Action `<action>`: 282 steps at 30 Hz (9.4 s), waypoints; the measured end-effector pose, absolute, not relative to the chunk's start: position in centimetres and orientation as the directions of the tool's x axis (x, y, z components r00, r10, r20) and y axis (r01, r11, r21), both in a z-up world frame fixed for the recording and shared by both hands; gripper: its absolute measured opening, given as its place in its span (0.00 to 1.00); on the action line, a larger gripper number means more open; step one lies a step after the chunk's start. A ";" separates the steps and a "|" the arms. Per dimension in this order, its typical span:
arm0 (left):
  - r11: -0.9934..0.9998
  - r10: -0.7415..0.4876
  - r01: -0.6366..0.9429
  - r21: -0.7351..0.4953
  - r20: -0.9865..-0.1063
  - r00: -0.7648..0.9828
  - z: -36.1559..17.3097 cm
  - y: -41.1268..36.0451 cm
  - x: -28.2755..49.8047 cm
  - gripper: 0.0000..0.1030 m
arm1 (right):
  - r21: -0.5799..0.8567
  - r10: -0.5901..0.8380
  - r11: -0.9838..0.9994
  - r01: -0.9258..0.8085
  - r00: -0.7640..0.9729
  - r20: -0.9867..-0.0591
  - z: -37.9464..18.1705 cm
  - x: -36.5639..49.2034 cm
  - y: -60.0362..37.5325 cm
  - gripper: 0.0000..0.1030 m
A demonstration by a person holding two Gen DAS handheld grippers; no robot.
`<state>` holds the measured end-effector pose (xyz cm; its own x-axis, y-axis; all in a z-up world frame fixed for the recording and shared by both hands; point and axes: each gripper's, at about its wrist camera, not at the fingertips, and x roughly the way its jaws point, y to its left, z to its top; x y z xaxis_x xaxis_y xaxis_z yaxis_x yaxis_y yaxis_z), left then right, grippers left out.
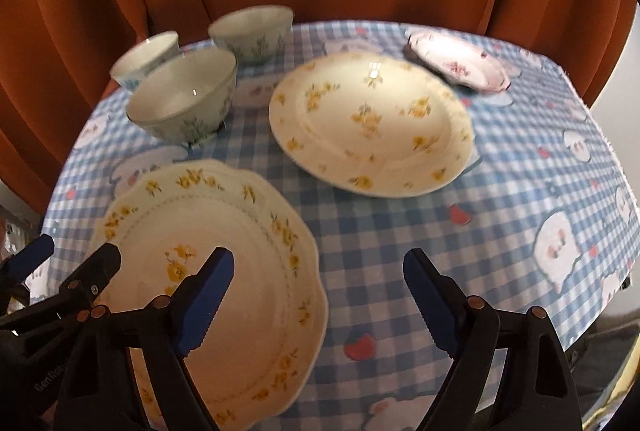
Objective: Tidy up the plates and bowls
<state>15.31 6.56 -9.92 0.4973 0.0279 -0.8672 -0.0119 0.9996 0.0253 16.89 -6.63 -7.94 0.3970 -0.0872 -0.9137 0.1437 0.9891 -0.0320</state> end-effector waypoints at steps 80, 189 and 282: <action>0.990 -0.135 0.099 -0.101 -0.887 0.442 -9.2 -14.2 16.1 0.70 | -0.010 -0.070 0.979 0.202 0.289 -0.955 -6.8 15.8 -26.4 0.67; 0.991 -0.103 0.126 -0.051 -0.885 0.453 -8.2 -9.0 25.0 0.89 | -0.005 -0.111 0.963 0.268 0.384 -0.917 -5.3 21.8 -23.9 0.71; 0.999 -0.027 -0.012 -0.034 -0.938 0.345 -11.8 0.1 22.6 0.57 | 0.006 -0.003 0.999 0.034 0.255 -0.967 -10.8 24.7 -17.0 0.46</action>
<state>22.58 0.08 -11.79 0.3445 -0.0274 -0.9384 -0.0123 0.9994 -0.0337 24.71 -17.01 -10.80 0.2550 -0.0032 -0.9669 0.0343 0.9994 0.0057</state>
